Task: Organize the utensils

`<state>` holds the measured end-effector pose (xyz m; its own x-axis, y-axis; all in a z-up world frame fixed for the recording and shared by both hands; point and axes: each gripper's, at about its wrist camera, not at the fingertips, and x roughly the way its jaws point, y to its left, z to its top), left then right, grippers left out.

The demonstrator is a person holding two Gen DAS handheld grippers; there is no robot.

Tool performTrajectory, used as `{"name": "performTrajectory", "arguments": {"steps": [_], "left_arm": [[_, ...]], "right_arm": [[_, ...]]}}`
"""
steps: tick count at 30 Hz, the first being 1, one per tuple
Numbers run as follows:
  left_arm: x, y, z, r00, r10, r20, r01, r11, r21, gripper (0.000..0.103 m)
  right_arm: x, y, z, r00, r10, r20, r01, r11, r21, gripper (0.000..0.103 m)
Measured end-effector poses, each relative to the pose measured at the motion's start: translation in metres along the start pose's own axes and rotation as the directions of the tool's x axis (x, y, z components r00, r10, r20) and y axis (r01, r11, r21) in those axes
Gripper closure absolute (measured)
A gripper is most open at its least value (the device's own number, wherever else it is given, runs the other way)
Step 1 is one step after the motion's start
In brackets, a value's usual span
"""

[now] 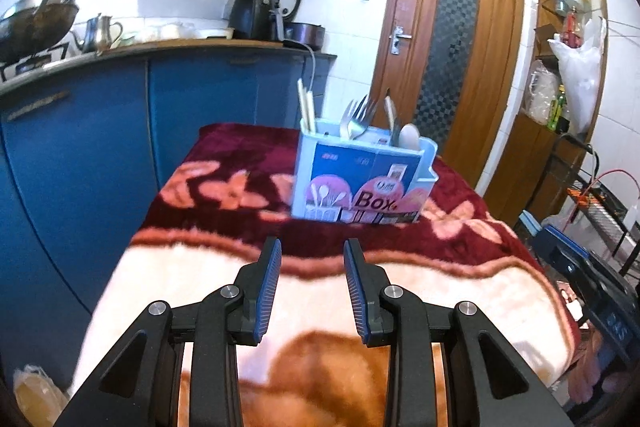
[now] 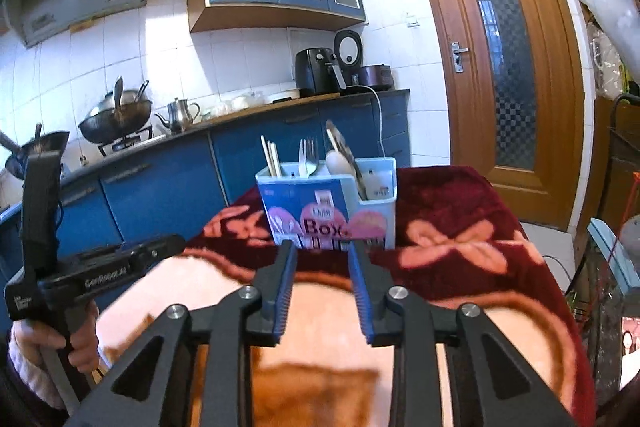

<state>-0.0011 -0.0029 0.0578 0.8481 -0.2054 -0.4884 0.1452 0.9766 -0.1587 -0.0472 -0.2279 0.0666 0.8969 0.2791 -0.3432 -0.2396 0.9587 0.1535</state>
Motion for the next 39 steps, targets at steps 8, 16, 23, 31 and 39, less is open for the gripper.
{"name": "performTrajectory", "arguments": {"steps": [8, 16, 23, 31, 39], "left_arm": [[0.020, -0.006, -0.031, 0.999, 0.046, 0.028, -0.047, 0.998, 0.040, 0.050], [0.026, -0.005, -0.039, 0.990, 0.105, 0.094, -0.110, 0.992, 0.055, 0.028], [0.030, -0.008, -0.042, 0.988, 0.112, 0.109, -0.120, 0.990, 0.077, 0.028], [0.033, -0.003, -0.043, 0.988, 0.118, 0.104, -0.122, 0.992, 0.035, 0.028], [0.033, -0.002, -0.044, 0.987, 0.122, 0.102, -0.125, 0.992, 0.024, 0.028]], "right_arm": [[0.011, 0.001, -0.031, 0.997, -0.080, 0.023, 0.080, 0.997, -0.009, 0.049], [0.020, -0.006, -0.044, 0.984, -0.167, 0.061, 0.168, 0.985, -0.025, 0.025], [0.018, -0.016, -0.045, 0.980, -0.172, 0.099, 0.173, 0.985, 0.006, 0.003], [0.020, -0.018, -0.046, 0.981, -0.167, 0.096, 0.167, 0.986, 0.011, 0.003], [0.020, -0.021, -0.047, 0.983, -0.156, 0.097, 0.154, 0.988, 0.034, 0.003]]}}
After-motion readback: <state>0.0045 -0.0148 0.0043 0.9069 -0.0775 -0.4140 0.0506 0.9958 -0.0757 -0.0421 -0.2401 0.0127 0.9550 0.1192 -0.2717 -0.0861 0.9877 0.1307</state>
